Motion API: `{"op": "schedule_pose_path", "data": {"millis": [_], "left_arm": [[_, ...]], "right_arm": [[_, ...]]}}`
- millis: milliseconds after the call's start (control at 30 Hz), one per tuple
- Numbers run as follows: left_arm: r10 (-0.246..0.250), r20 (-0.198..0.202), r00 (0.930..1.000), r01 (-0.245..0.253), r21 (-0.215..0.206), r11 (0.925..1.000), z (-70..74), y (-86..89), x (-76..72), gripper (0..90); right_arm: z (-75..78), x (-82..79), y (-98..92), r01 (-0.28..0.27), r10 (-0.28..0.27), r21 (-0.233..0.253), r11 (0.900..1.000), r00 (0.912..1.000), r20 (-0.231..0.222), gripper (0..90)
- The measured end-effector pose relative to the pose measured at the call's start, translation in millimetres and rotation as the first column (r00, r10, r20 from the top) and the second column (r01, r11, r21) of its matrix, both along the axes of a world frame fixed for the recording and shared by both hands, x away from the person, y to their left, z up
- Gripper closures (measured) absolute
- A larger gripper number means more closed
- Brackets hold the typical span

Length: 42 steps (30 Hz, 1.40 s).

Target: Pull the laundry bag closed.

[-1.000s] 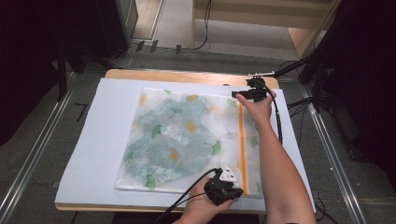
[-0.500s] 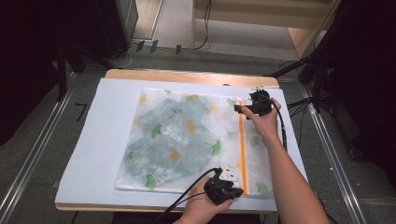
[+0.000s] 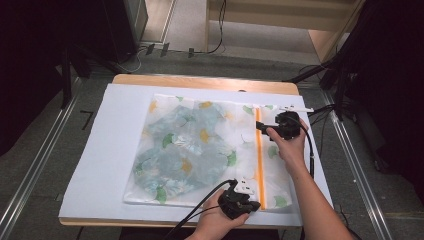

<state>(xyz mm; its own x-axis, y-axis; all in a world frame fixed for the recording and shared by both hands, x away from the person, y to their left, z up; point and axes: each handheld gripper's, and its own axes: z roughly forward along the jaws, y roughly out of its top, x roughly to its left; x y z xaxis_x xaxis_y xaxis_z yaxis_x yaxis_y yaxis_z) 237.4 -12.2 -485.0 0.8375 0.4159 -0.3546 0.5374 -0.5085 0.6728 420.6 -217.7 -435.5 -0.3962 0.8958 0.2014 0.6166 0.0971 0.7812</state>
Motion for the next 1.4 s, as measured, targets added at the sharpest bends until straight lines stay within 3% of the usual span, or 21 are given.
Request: {"op": "schedule_pose_path", "data": {"millis": [133,200,267,333,500,600,800,1000,1167,1333,1400], "left_arm": [[-0.027,0.015,0.9995,0.027,-0.057,0.998,2.5,3.8,-1.1,90.0],[-0.012,0.019,0.9997,0.014,-0.082,0.9965,3.9,6.6,-0.9,76.0],[-0.001,0.019,0.9998,0.003,-0.108,0.9941,6.1,12.2,-0.4,67.9],[0.02,0.047,0.9987,-0.014,-0.134,0.9909,9.0,18.8,-1.9,57.5],[0.045,0.116,0.9922,-0.031,-0.118,0.9926,15.1,35.1,-2.0,28.8],[0.083,0.148,0.9855,-0.065,-0.125,0.9901,20.5,49.4,1.9,22.5],[0.131,0.184,0.9742,-0.114,-0.101,0.9883,27.6,77.1,9.5,6.1],[0.16,0.179,0.9708,-0.14,-0.116,0.9833,30.1,114.8,17.2,0.0],[0.2,0.176,0.9639,-0.173,-0.161,0.9717,36.8,145.5,23.7,0.0],[0.258,0.2,0.9452,-0.226,-0.17,0.9592,45.0,183.9,33.7,0.0],[0.295,0.204,0.9333,-0.264,-0.168,0.9498,47.3,205.0,38.8,0.0]], "right_arm": [[-4.6,-17.0,-7.0,-0.001,0.001,0.005,1.0,0.9999,0.011,12.8],[-7.3,-23.9,-9.9,0.003,-0.003,0.005,1.0,1.0,0.008,12.8],[-11.2,-32.0,-14.5,0.003,-0.003,0.013,1.0,1.0,0.009,12.8],[-14.0,-38.4,-18.3,0.004,-0.004,0.016,1.0,0.9999,0.011,12.8],[-14.9,-54.7,-24.7,-0.004,0.003,0.022,1.0,0.9998,0.022,12.9],[-14.5,-59.6,-25.8,-0.008,0.008,0.024,1.0,0.9996,0.026,12.9],[-15.7,-75.3,-29.9,-0.007,0.006,0.031,0.999,0.9993,0.038,13.0],[-18.5,-87.7,-32.0,-0.013,0.012,0.027,1.0,0.9992,0.038,12.9],[-21.0,-99.7,-35.5,-0.017,0.016,0.034,0.999,0.9992,0.038,12.9],[-19.9,-109.7,-40.3,-0.015,0.014,0.031,0.999,0.999,0.043,13.1],[-19.9,-112.8,-43.0,-0.014,0.012,0.033,0.999,0.9989,0.044,13.1]]}}
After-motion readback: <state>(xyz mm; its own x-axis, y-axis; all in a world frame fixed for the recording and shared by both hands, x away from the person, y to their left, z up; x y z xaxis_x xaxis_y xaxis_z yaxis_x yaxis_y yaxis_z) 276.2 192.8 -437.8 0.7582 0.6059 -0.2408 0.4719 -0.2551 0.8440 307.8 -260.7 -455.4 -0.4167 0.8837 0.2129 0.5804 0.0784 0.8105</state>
